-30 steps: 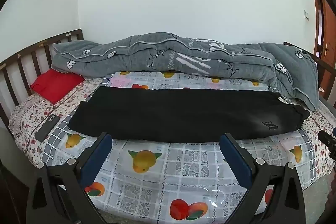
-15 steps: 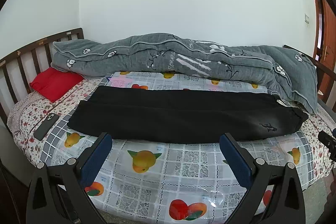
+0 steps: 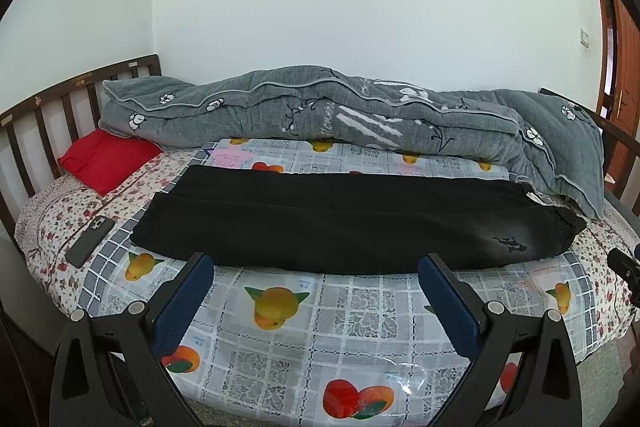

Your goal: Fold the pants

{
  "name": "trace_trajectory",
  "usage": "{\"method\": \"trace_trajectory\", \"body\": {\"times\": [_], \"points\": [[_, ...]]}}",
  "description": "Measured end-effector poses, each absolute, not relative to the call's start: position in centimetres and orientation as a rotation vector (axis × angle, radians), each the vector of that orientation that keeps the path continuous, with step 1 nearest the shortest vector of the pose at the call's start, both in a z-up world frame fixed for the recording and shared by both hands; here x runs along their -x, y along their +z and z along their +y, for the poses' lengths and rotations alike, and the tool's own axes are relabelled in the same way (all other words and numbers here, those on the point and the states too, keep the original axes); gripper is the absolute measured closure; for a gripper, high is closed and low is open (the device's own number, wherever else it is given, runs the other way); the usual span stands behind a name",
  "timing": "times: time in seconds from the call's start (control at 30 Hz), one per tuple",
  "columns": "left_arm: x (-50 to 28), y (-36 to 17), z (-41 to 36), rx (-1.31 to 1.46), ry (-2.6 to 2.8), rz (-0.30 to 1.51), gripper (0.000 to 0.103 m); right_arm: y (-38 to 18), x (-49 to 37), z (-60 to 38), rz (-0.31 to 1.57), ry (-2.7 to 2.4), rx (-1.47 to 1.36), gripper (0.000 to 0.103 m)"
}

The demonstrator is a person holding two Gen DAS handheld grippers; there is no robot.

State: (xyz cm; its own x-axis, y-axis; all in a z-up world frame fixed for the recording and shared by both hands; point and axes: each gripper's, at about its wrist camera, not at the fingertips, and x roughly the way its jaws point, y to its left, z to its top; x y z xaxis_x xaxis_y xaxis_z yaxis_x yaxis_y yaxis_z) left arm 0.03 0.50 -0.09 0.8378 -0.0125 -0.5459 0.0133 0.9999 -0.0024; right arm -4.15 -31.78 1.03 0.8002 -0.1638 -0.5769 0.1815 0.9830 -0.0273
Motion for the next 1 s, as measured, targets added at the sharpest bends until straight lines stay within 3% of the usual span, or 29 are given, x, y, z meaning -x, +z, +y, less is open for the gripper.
{"method": "trace_trajectory", "body": {"times": [1.0], "points": [[0.11, 0.12, 0.45, -0.001, -0.019, 0.572, 0.0, 1.06, 4.52, -31.75, 0.613, -0.18, -0.042, 0.0]]}}
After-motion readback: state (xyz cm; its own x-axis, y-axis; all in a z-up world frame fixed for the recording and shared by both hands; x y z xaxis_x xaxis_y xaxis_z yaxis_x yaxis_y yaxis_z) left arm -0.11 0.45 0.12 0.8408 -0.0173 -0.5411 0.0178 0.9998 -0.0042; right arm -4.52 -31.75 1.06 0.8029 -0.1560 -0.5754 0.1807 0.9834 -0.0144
